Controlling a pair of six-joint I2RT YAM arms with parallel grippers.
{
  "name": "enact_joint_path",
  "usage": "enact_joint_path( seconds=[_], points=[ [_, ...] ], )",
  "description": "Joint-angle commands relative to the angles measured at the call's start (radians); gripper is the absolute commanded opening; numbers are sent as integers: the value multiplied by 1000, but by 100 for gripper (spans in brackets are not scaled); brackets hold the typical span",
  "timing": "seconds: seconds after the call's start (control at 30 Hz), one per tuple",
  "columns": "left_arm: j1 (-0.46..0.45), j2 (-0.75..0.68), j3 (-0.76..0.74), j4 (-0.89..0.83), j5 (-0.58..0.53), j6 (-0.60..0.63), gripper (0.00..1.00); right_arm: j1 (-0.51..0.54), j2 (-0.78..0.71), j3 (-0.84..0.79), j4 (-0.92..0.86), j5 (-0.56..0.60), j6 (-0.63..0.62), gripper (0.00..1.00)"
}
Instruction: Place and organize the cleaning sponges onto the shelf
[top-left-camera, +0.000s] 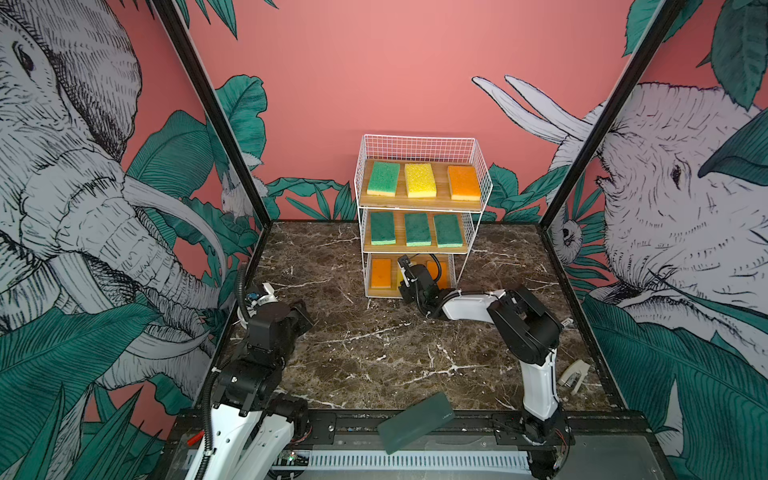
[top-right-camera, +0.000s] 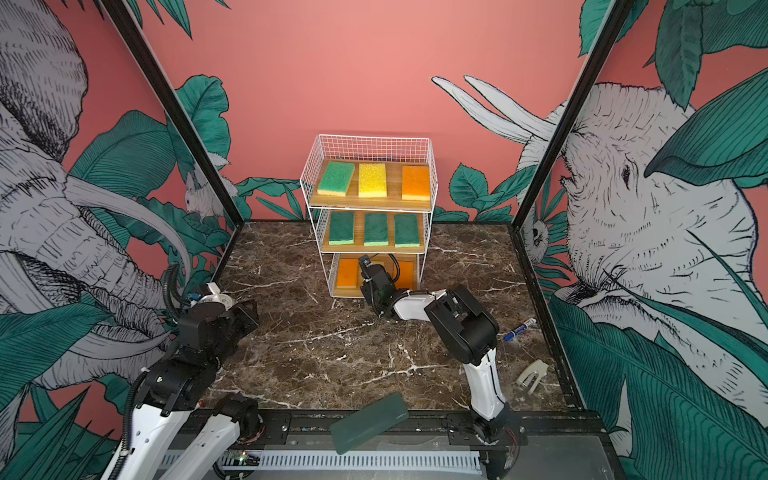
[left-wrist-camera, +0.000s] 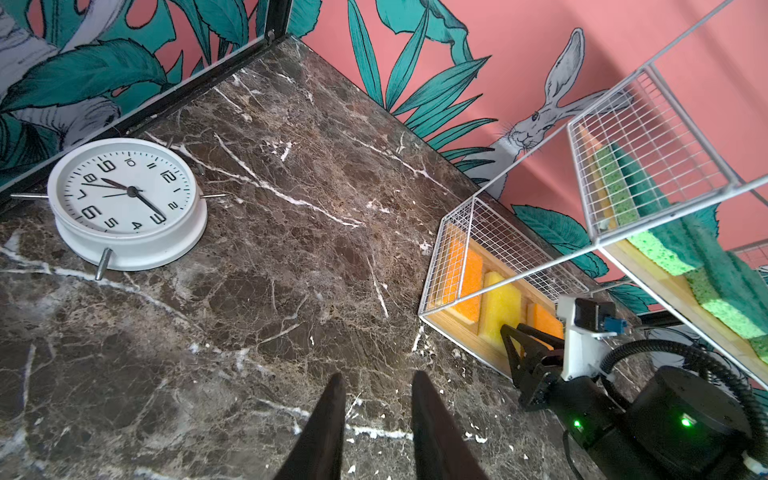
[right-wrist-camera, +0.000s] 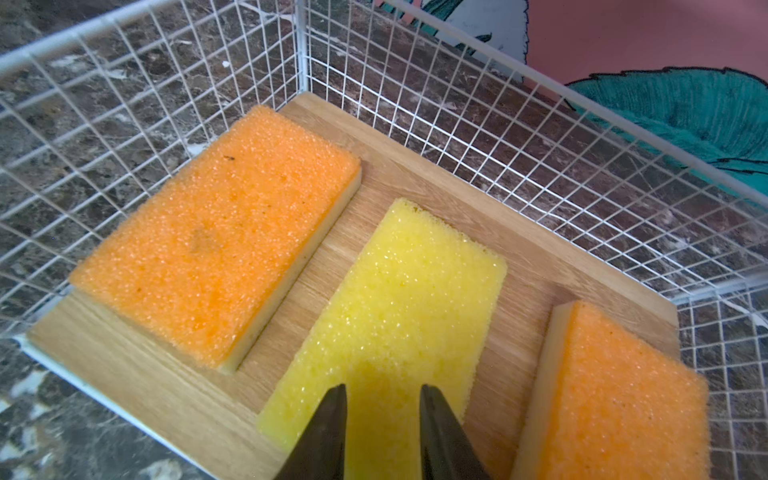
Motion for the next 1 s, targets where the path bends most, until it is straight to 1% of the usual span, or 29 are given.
enact_joint_path(
  seconds=[0.0,0.17,0.27,0.43,0.53,0.6,0.7,0.73,0.8,0.87,0.9,0.97],
  points=[
    [6,-17,22,-26,-4,-14,30,1,-62,-27,49,28,-17,37],
    [5,-32,23,-36,0,-17,30,1,-87,-39,66,46,-39,46],
    [5,-39,25,-45,2,-17,30,5,-110,-41,64,41,-48,50],
    [5,-42,20,-53,3,-6,30,33,-197,-74,51,47,-59,56],
    [5,-24,9,-43,0,32,32,57,-267,-111,5,65,-51,59],
    [5,17,18,-48,-15,80,37,68,-326,-153,-19,74,-36,61],
    [5,126,52,-35,-30,182,48,73,-441,-225,-73,91,3,65],
    [5,169,63,-17,-33,224,53,72,-486,-252,-91,97,10,68],
    [10,240,85,3,-66,267,57,72,-565,-299,-126,116,9,73],
    [35,299,90,55,-72,305,67,73,-656,-343,-170,163,4,78],
    [54,317,88,74,-71,309,71,71,-698,-365,-181,184,-2,80],
    [116,356,75,116,-53,304,79,69,-792,-416,-204,238,-19,85]
  ],
)
